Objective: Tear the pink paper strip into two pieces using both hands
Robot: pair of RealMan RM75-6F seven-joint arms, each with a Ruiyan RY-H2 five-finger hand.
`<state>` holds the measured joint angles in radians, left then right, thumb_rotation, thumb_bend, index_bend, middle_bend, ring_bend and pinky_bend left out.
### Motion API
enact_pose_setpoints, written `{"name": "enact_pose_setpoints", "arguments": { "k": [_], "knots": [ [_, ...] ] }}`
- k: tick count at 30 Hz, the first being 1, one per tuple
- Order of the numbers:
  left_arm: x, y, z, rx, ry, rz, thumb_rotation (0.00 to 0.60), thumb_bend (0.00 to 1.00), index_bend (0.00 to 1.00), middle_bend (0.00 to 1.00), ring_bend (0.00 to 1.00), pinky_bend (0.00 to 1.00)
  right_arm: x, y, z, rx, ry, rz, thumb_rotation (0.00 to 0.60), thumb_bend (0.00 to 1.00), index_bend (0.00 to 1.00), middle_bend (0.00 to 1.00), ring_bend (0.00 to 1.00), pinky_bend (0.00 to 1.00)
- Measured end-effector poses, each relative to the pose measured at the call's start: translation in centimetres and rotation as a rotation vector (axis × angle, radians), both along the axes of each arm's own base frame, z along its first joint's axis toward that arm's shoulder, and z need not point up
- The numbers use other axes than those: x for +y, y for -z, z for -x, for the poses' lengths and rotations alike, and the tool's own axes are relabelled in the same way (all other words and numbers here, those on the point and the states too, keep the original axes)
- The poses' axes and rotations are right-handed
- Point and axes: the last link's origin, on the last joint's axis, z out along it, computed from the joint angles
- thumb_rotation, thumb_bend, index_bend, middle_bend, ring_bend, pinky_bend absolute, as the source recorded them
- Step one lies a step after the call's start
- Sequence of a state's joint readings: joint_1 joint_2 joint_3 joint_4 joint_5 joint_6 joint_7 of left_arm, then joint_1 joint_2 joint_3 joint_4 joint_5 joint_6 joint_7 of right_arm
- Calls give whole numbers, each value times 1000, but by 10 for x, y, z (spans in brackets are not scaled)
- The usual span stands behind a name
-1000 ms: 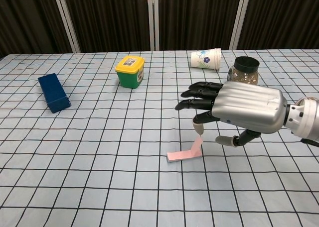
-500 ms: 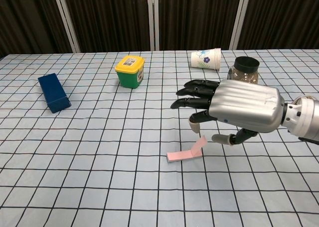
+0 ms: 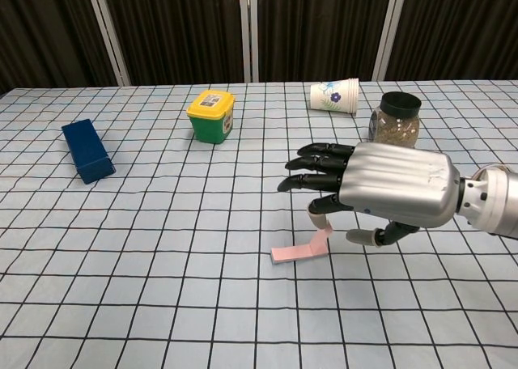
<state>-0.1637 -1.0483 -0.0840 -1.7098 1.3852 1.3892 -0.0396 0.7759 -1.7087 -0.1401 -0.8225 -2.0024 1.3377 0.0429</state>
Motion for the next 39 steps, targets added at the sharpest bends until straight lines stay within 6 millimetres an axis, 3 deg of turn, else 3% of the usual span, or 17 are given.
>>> {"name": "enact_pose_setpoints", "arguments": {
  "k": [13,27,39],
  "knots": [
    [1,0,0,-1,1,3,600,0,0,0,0,0,-2,7,-1,0,22,-8,600,390,503,131,0,0],
    [0,-1,0,-6,2,3,600,0,0,0,0,0,-2,11,-5,-72,90,-43,600,410,652,174,0,0],
    [1,1,1,-18,0,17,600,0,0,0,0,0,-4,-9,-23,-229,162,-66,600,414,663,181,0,0]
  ]
}}
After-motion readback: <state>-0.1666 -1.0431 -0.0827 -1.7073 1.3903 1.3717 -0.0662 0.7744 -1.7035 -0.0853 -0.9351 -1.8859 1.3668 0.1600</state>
